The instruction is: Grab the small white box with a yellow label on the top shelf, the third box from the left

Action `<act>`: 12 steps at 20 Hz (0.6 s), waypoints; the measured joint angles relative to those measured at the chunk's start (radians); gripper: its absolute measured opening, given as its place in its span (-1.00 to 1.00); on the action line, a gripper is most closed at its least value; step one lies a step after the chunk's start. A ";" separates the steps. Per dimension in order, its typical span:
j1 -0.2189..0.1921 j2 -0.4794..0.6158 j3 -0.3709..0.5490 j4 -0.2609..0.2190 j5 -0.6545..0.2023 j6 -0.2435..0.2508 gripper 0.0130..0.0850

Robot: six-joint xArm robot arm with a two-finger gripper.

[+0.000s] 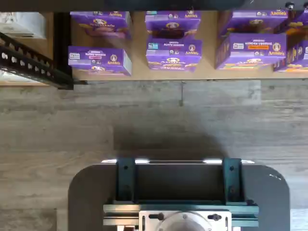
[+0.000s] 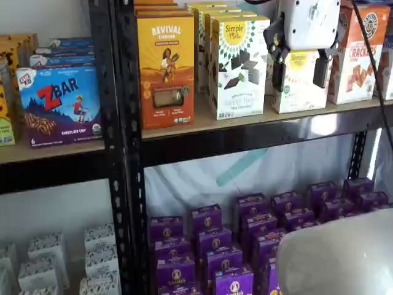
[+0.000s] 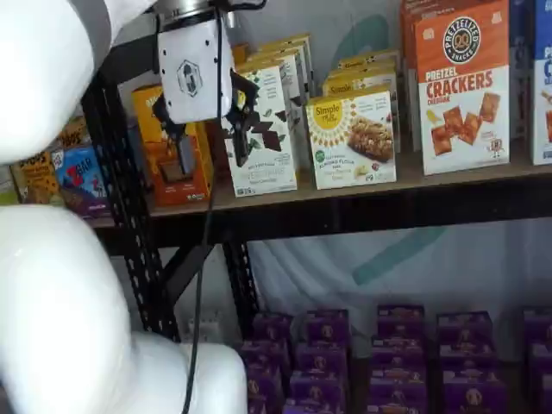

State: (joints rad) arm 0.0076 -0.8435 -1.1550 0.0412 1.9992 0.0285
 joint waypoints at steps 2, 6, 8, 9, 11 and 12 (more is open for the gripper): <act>-0.029 0.005 -0.004 0.031 0.010 -0.013 1.00; -0.026 0.007 -0.002 0.030 0.010 -0.013 1.00; -0.013 0.003 0.006 0.009 -0.004 -0.010 1.00; -0.005 -0.005 0.018 -0.009 -0.025 -0.009 1.00; -0.008 -0.014 0.039 -0.036 -0.068 -0.022 1.00; -0.016 -0.015 0.048 -0.044 -0.086 -0.032 1.00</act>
State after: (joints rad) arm -0.0087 -0.8584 -1.1073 -0.0031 1.9136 -0.0034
